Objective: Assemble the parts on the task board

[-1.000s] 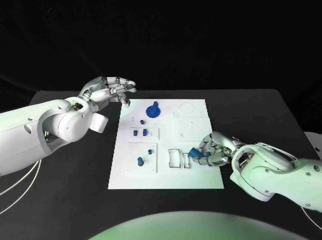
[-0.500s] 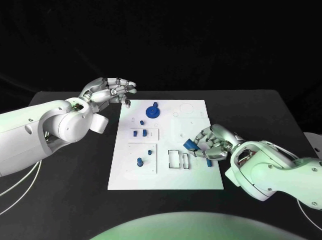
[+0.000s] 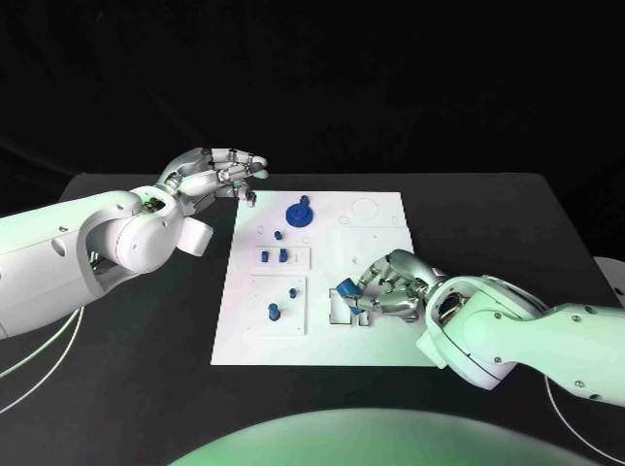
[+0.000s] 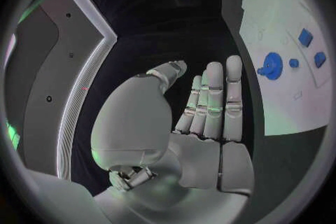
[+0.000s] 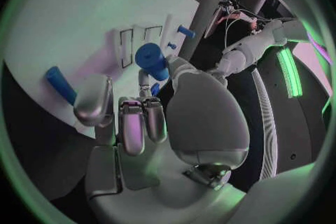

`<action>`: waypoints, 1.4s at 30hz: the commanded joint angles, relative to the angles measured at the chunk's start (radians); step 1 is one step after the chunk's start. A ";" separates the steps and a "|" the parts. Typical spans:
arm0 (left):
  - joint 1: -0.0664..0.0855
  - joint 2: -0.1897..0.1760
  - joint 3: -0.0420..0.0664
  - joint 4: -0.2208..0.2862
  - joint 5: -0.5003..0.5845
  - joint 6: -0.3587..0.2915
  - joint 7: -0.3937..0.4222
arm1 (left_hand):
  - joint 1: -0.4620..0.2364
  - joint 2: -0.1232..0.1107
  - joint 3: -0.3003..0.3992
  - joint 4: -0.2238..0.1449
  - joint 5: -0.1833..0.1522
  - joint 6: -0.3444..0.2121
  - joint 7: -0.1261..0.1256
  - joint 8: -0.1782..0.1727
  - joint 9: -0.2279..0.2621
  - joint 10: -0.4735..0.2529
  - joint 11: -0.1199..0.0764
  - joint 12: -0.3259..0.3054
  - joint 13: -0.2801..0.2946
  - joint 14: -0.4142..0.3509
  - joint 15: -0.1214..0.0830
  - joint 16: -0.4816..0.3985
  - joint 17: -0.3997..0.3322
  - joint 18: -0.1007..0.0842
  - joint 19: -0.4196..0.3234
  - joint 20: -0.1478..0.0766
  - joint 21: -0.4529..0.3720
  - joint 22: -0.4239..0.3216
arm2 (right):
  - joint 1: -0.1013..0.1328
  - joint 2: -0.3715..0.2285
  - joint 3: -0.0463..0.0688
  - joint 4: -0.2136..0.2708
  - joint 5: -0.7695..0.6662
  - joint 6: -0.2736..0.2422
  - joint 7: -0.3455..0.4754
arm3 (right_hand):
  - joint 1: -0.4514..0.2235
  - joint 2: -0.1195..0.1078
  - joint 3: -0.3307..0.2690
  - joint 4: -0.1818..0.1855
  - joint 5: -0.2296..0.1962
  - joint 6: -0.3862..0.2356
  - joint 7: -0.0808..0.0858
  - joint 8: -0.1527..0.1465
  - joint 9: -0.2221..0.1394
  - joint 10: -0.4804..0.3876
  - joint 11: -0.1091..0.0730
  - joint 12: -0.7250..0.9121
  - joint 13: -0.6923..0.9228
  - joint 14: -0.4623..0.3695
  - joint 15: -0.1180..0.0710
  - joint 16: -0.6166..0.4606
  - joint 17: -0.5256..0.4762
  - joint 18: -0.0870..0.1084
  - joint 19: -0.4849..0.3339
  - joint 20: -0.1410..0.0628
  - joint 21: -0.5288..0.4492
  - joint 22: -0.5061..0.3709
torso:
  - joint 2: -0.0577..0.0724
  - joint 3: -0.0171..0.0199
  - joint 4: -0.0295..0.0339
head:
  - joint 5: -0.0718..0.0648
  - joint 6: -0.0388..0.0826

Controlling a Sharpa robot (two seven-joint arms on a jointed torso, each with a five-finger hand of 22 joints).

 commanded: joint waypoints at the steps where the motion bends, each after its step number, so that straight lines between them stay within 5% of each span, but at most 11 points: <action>1: 0.000 0.002 0.001 0.003 0.001 0.010 0.003 | -0.003 0.005 -0.005 -0.003 0.006 -0.009 0.010 0.005 0.001 -0.007 -0.003 0.005 -0.001 -0.005 -0.001 0.007 -0.002 0.011 0.007 -0.001 -0.003 -0.001 | -0.004 0.010 0.000 -0.006 0.006 0.075 -0.028 | -0.038 -0.012 0.002 0.004 -0.022 0.038 -0.034 -0.002 0.067 0.061 0.000 -0.004 0.189 0.106 -0.001 0.004 0.263 -0.013 -0.002 -0.002 -0.004 0.015 | 0.000 0.0002 0.0001 | 0.001 0.000; 8: 0.000 0.002 0.001 0.002 0.002 0.010 0.002 | -0.003 0.005 -0.005 -0.003 0.006 -0.009 0.010 0.005 0.001 -0.007 -0.003 0.005 -0.001 -0.005 -0.001 0.007 -0.002 0.011 0.007 -0.001 -0.003 -0.001 | -0.007 0.023 0.000 -0.022 -0.045 0.085 -0.050 | -0.117 -0.018 -0.047 0.006 -0.062 0.066 -0.042 0.006 0.088 0.068 -0.007 0.004 0.200 0.106 -0.006 0.004 0.263 -0.014 0.003 -0.005 0.006 0.022 | 0.000 0.0008 -0.0005 | 0.004 0.001; 30: 0.000 0.002 0.001 0.003 0.000 0.012 0.000 | -0.002 0.006 -0.006 -0.002 0.006 -0.010 0.011 0.007 0.001 -0.010 -0.002 0.006 -0.001 -0.006 -0.001 0.008 -0.002 0.011 0.008 -0.001 -0.004 -0.002 | -0.007 0.050 0.000 -0.047 -0.096 0.082 -0.054 | -0.135 -0.016 -0.090 0.007 -0.073 0.081 -0.051 0.014 0.110 0.069 -0.014 0.004 0.202 0.106 -0.012 0.004 0.263 -0.014 0.003 -0.010 0.001 0.023 | 0.000 0.0010 -0.0009 | 0.006 0.001; 42: 0.000 -0.001 0.001 0.003 0.000 0.010 0.002 | -0.002 0.006 -0.006 -0.002 0.006 -0.010 0.011 0.007 0.001 -0.010 -0.002 0.006 -0.001 -0.006 -0.001 0.008 -0.002 0.011 0.008 -0.001 -0.004 -0.002 | 0.017 -0.045 0.000 0.014 -0.124 0.043 -0.008 | -0.083 -0.015 -0.095 0.003 -0.057 0.066 -0.049 0.005 0.122 0.068 -0.013 0.003 0.202 0.106 -0.012 0.004 0.263 -0.014 0.002 -0.012 -0.004 0.023 | -0.001 0.0010 -0.0020 | -0.002 0.005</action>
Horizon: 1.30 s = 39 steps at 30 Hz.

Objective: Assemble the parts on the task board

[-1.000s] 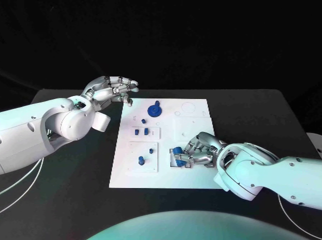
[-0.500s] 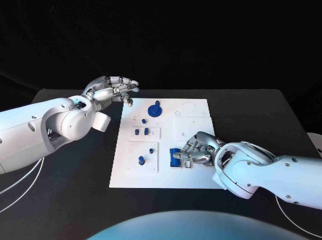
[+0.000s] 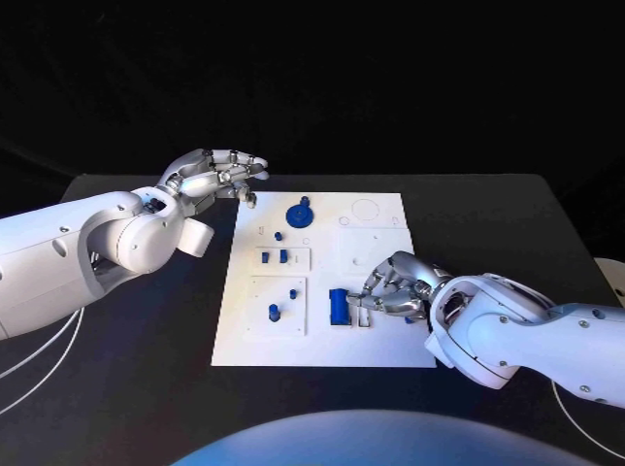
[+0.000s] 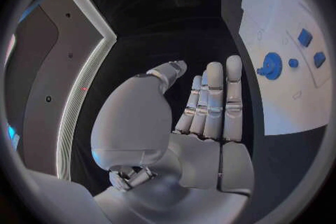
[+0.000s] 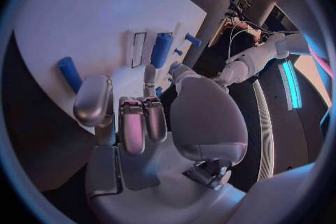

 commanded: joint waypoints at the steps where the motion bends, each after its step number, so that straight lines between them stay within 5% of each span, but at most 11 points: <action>1: 0.000 0.000 0.001 0.003 0.000 0.010 0.006 | -0.002 0.006 -0.006 -0.002 0.006 -0.006 0.007 0.003 0.001 -0.006 0.001 0.006 -0.001 -0.006 -0.001 0.004 -0.001 0.011 0.008 -0.001 -0.004 -0.001 | 0.016 -0.046 0.000 0.018 -0.034 -0.014 0.038 | 0.030 -0.005 -0.009 -0.001 0.004 -0.016 0.001 -0.010 0.003 0.065 -0.004 -0.002 0.196 0.106 -0.004 0.004 0.263 -0.013 -0.003 -0.008 -0.012 0.021 | -0.001 -0.0006 -0.0010 | -0.007 0.003; 9: 0.000 -0.005 0.001 0.012 0.001 0.010 0.012 | -0.002 0.007 -0.007 -0.001 0.006 -0.008 0.007 0.005 0.001 -0.009 0.002 0.008 -0.001 -0.007 0.000 0.005 -0.002 0.011 0.009 -0.001 -0.006 -0.002 | 0.039 -0.163 -0.001 0.010 -0.080 0.033 0.038 | 0.092 -0.013 -0.006 -0.002 0.016 -0.050 0.016 -0.044 -0.004 0.052 0.008 -0.021 0.177 0.106 0.007 0.004 0.263 -0.012 -0.006 0.000 -0.023 0.019 | -0.001 -0.0008 -0.0041 | -0.020 0.004; 16: 0.000 -0.006 0.001 0.015 0.001 0.011 0.014 | -0.002 0.007 -0.007 -0.001 0.006 -0.008 0.007 0.005 0.001 -0.009 0.002 0.008 -0.001 -0.007 0.000 0.005 -0.002 0.011 0.009 -0.001 -0.006 -0.002 | 0.013 -0.206 -0.004 0.005 -0.144 0.080 0.010 | 0.098 -0.019 -0.010 -0.001 0.015 -0.055 0.021 -0.054 -0.009 0.046 0.013 -0.028 0.170 0.106 0.010 0.004 0.263 -0.012 -0.007 0.003 -0.027 0.018 | -0.002 0.0015 -0.0062 | -0.025 0.001; 23: 0.000 -0.007 0.001 0.017 0.001 0.012 0.013 | -0.002 0.007 -0.007 -0.001 0.006 -0.008 0.007 0.005 0.001 -0.009 0.002 0.008 -0.001 -0.007 0.000 0.005 -0.002 0.011 0.009 -0.001 -0.006 -0.002 | -0.020 -0.207 -0.007 -0.006 -0.182 0.097 -0.004 | 0.097 -0.020 -0.012 0.000 0.013 -0.054 0.022 -0.055 -0.009 0.045 0.013 -0.030 0.168 0.106 0.010 0.004 0.263 -0.013 -0.007 0.003 -0.024 0.020 | -0.001 0.0016 -0.0033 | -0.029 0.000; 39: 0.000 -0.008 0.001 0.016 0.001 0.012 0.004 | -0.003 0.008 -0.009 0.001 0.006 -0.009 0.008 0.008 0.002 -0.010 0.002 0.011 -0.001 -0.007 0.000 0.006 -0.003 0.011 0.009 0.000 -0.007 -0.003 | -0.043 -0.162 -0.009 -0.022 -0.170 0.092 -0.011 | 0.071 -0.007 -0.025 0.002 -0.006 -0.031 0.019 -0.056 -0.011 0.046 0.012 -0.030 0.169 0.106 0.011 0.004 0.263 -0.012 -0.006 0.006 -0.024 0.021 | -0.001 0.0014 -0.0029 | -0.025 -0.005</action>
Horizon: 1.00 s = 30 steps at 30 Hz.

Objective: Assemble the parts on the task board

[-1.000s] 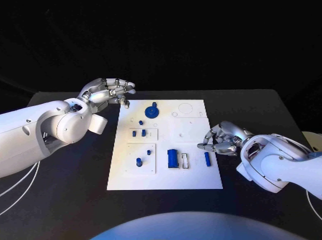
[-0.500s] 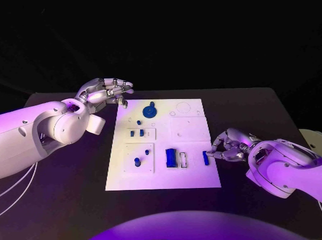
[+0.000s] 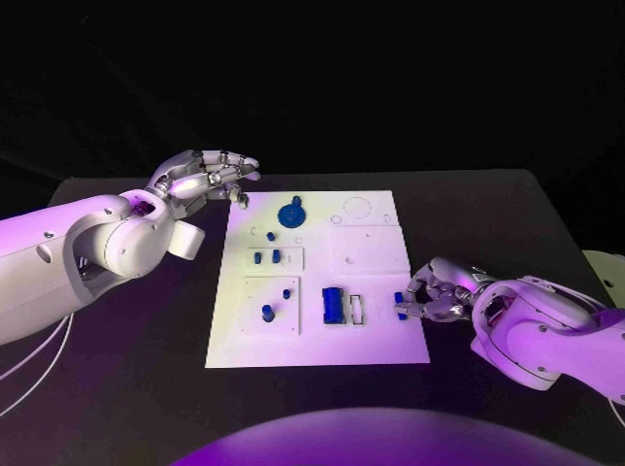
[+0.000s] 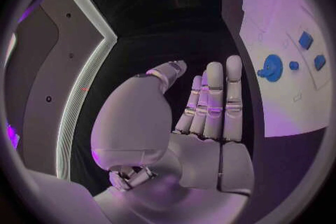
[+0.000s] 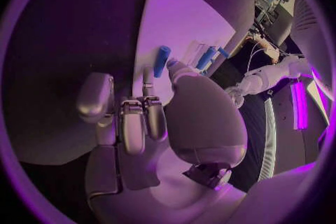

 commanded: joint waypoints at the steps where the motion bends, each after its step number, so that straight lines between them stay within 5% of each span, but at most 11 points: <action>1: 0.000 0.001 0.001 0.002 0.001 0.011 0.003 | -0.003 0.008 -0.003 0.000 0.006 -0.006 0.011 0.003 0.001 -0.007 -0.002 0.005 -0.001 -0.007 0.000 0.006 -0.001 0.011 0.009 0.000 -0.004 -0.001 | -0.003 0.005 -0.001 0.000 -0.012 0.010 -0.007 | -0.010 0.003 -0.005 0.000 -0.004 0.011 0.000 -0.005 0.000 0.047 0.004 -0.002 0.170 0.102 0.007 0.004 0.264 -0.012 0.001 0.006 0.001 0.021 | 0.000 0.0003 0.0007 | 0.000 -0.003; 10: 0.000 0.001 0.001 0.000 0.001 0.011 0.001 | -0.003 0.009 -0.003 0.001 0.007 -0.006 0.011 0.004 0.001 -0.007 -0.002 0.005 -0.001 -0.007 0.000 0.006 -0.001 0.011 0.009 0.000 -0.004 -0.001 | -0.007 0.028 -0.001 -0.018 -0.022 0.033 -0.010 | 0.010 0.003 -0.002 -0.004 -0.001 0.019 -0.006 -0.003 0.004 0.047 0.000 -0.003 0.169 0.102 0.004 0.004 0.264 -0.011 0.001 0.004 -0.001 0.021 | 0.000 -0.0008 0.0009 | -0.001 -0.002; 17: 0.000 0.001 0.001 0.000 0.001 0.011 0.001 | -0.003 0.010 -0.003 0.002 0.007 -0.006 0.011 0.005 0.001 -0.007 -0.001 0.006 -0.001 -0.008 0.000 0.007 -0.002 0.011 0.010 0.000 -0.004 -0.001 | -0.016 0.052 -0.001 -0.047 -0.102 0.067 -0.015 | 0.103 -0.013 0.019 -0.012 -0.011 0.014 -0.006 -0.013 0.010 0.044 -0.001 -0.007 0.167 0.102 0.002 0.004 0.264 -0.010 -0.001 0.001 -0.010 0.020 | 0.000 -0.0015 0.0010 | 0.002 -0.002; 24: 0.000 -0.001 0.001 0.001 0.001 0.010 0.000 | -0.003 0.010 -0.003 0.002 0.007 -0.006 0.011 0.005 0.001 -0.007 -0.001 0.006 -0.001 -0.008 0.000 0.007 -0.002 0.011 0.010 0.000 -0.004 -0.001 | -0.023 0.067 -0.001 -0.057 -0.169 0.086 -0.020 | 0.230 -0.015 0.097 -0.040 -0.001 0.024 -0.005 -0.032 0.001 0.044 -0.001 -0.006 0.170 0.102 0.001 0.004 0.264 -0.011 -0.001 0.000 -0.011 0.024 | -0.001 -0.0017 0.0009 | 0.003 0.000; 30: 0.000 -0.003 0.001 0.001 0.001 0.010 0.000 | -0.003 0.012 -0.003 0.003 0.007 -0.007 0.011 0.006 0.001 -0.008 -0.001 0.007 -0.001 -0.008 0.000 0.007 -0.002 0.011 0.010 0.000 -0.005 -0.002 | -0.024 0.065 -0.001 -0.041 -0.143 0.070 -0.026 | 0.242 -0.022 0.172 -0.034 -0.004 0.039 -0.005 -0.047 -0.011 0.044 -0.002 -0.006 0.171 0.102 0.002 0.004 0.264 -0.012 0.000 0.001 -0.011 0.027 | -0.001 -0.0010 -0.0007 | 0.006 0.004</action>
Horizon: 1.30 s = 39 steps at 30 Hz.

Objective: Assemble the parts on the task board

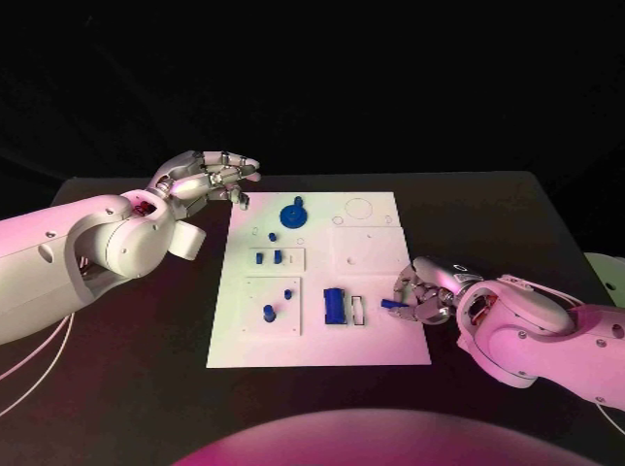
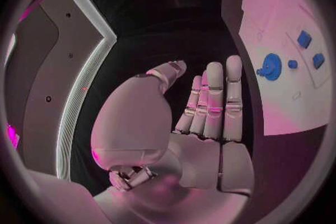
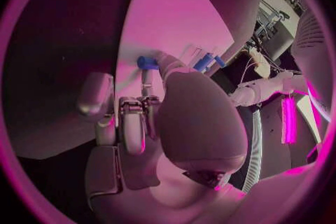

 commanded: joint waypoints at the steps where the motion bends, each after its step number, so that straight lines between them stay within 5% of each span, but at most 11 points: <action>1: 0.000 0.000 0.001 0.002 0.001 0.011 0.004 | 0.000 0.009 -0.003 0.003 0.003 -0.007 0.011 0.006 0.001 -0.008 -0.001 0.007 -0.001 -0.008 0.000 0.003 -0.002 0.011 0.008 0.002 -0.005 -0.002 | -0.011 -0.003 -0.009 -0.001 -0.004 0.040 -0.036 | 0.005 0.001 0.069 -0.033 0.008 0.013 -0.001 -0.003 -0.116 0.045 -0.002 -0.001 0.173 0.102 0.001 0.004 0.263 -0.012 0.001 0.000 -0.005 0.028 | 0.000 0.0003 -0.0009 | 0.000 0.002; 4: 0.000 0.001 0.001 0.002 0.001 0.011 0.004 | -0.001 0.009 -0.003 0.003 0.004 -0.007 0.011 0.006 0.001 -0.009 -0.001 0.007 -0.001 -0.008 0.000 0.004 -0.002 0.011 0.008 0.002 -0.005 -0.002 | -0.010 -0.007 -0.009 0.012 0.021 0.018 -0.036 | -0.011 -0.009 0.105 -0.029 0.042 0.019 -0.003 -0.006 -0.117 0.047 -0.004 0.000 0.175 0.102 0.000 0.004 0.263 -0.012 0.003 -0.001 -0.002 0.032 | -0.001 0.0002 -0.0005 | 0.000 0.003; 7: 0.000 0.001 0.000 0.002 0.001 0.010 0.003 | -0.001 0.009 -0.003 0.003 0.004 -0.007 0.011 0.006 0.001 -0.009 -0.001 0.007 -0.001 -0.008 0.000 0.004 -0.002 0.011 0.008 0.002 -0.005 -0.002 | -0.005 -0.012 -0.009 0.030 0.047 -0.016 -0.035 | -0.075 -0.014 0.158 -0.018 0.144 0.016 -0.006 -0.007 -0.114 0.055 -0.005 0.010 0.186 0.102 -0.004 0.004 0.263 -0.014 0.007 -0.002 0.007 0.038 | -0.001 0.0003 -0.0014 | 0.002 0.005; 10: 0.000 0.002 0.000 0.001 0.001 0.009 0.003 | 0.000 0.010 -0.003 0.004 0.004 -0.007 0.011 0.006 0.001 -0.009 -0.001 0.008 -0.001 -0.008 0.000 0.004 -0.002 0.011 0.008 0.002 -0.005 -0.002 | 0.003 -0.013 -0.009 0.047 0.075 -0.050 -0.033 | -0.089 -0.017 0.184 -0.028 0.164 0.019 -0.008 -0.004 -0.111 0.059 -0.008 0.014 0.190 0.102 -0.004 0.004 0.263 -0.015 0.009 -0.005 0.015 0.043 | 0.000 0.0001 -0.0025 | -0.003 0.006; 21: 0.000 0.004 0.000 0.001 0.001 0.009 0.002 | 0.000 0.010 -0.003 0.004 0.004 -0.007 0.011 0.006 0.001 -0.009 -0.001 0.008 -0.001 -0.008 0.000 0.004 -0.002 0.011 0.008 0.002 -0.005 -0.002 | 0.019 0.018 -0.008 0.079 0.182 -0.107 -0.026 | -0.126 -0.013 0.227 -0.040 0.181 0.021 -0.007 -0.005 -0.108 0.063 -0.008 0.019 0.195 0.102 -0.005 0.004 0.263 -0.016 0.011 -0.006 0.017 0.047 | 0.001 0.0007 0.0003 | -0.004 0.005; 39: 0.000 0.004 0.000 0.003 0.001 0.013 -0.001 | 0.000 0.010 -0.003 0.004 0.004 -0.007 0.011 0.006 0.001 -0.009 -0.001 0.008 -0.001 -0.008 0.000 0.004 -0.002 0.011 0.008 0.002 -0.005 -0.002 | 0.021 0.081 -0.008 0.035 0.237 -0.047 -0.024 | -0.280 -0.026 0.256 -0.012 0.181 0.039 -0.009 -0.008 -0.105 0.064 -0.009 0.017 0.195 0.102 -0.005 0.004 0.263 -0.014 0.011 -0.006 0.006 0.049 | 0.001 0.0002 -0.0002 | 0.000 -0.002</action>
